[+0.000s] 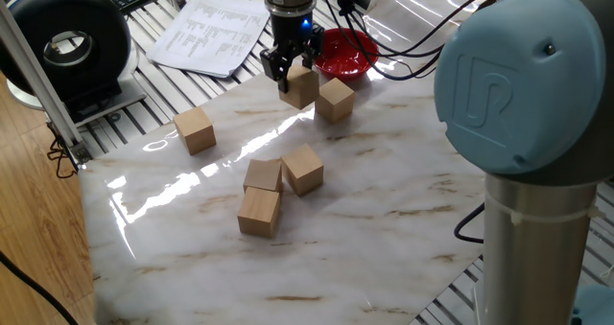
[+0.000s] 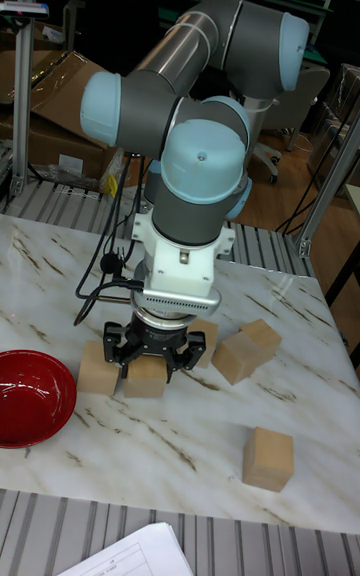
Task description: Stack the blocks into a pyramid shape
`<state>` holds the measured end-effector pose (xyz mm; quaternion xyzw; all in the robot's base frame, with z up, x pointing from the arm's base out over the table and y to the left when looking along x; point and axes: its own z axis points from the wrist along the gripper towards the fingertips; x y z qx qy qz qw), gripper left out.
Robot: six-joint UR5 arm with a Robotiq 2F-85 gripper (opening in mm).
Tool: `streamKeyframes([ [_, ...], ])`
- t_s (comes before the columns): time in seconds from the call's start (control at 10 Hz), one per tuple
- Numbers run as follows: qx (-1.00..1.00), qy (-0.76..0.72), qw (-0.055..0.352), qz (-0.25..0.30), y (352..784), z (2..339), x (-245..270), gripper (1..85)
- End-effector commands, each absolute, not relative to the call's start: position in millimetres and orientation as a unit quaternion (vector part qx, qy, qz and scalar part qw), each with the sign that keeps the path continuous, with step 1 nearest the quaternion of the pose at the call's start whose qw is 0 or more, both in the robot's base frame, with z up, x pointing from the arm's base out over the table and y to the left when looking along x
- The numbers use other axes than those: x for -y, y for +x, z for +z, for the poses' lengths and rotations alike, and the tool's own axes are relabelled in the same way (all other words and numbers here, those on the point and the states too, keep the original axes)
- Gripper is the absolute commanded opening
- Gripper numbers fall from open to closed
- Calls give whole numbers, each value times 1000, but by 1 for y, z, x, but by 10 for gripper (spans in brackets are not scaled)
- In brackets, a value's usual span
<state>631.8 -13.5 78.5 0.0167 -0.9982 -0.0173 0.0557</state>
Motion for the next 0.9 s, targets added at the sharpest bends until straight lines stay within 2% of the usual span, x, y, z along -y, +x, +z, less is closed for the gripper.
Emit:
streamKeyframes([
  [0.0,998,16,58,-17,630,80,18,390],
  [0.8,998,25,52,-21,630,79,20,377],
])
